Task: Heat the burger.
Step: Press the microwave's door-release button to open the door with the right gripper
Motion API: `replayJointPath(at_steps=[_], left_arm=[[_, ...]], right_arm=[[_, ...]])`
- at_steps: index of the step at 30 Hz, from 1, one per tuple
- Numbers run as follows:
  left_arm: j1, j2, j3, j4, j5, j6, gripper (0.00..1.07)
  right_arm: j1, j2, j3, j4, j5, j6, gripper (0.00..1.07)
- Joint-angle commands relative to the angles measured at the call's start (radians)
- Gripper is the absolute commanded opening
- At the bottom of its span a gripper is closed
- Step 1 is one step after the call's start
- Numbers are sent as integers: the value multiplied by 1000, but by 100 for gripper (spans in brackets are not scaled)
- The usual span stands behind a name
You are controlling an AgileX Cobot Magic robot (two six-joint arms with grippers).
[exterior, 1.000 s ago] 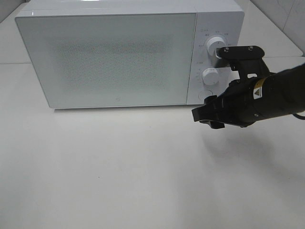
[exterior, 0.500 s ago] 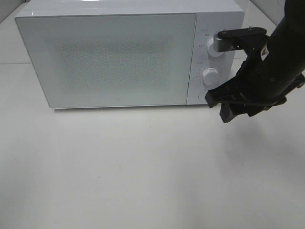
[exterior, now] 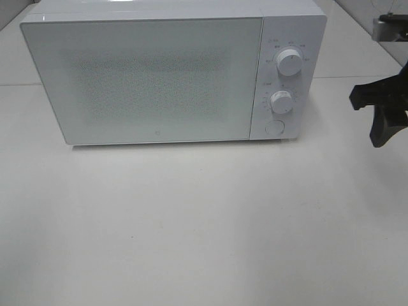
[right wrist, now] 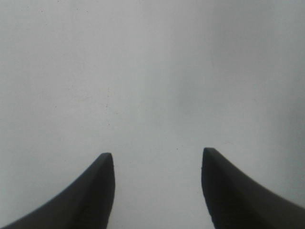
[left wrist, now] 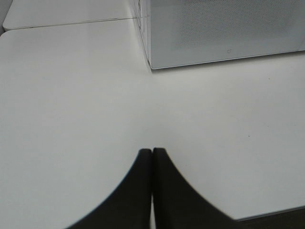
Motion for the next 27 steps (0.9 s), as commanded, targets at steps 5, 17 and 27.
replayJointPath(at_steps=[5, 17, 27], left_arm=[[1, -2, 2, -1, -13, -4, 0], [1, -2, 2, -1, -13, -4, 0], [1, -2, 2, -1, -13, -4, 0]], right_arm=[[-8, -274, 110, 21, 54, 29, 50], [-8, -588, 350, 28, 105, 34, 50], [-8, -850, 511, 40, 102, 11, 50]])
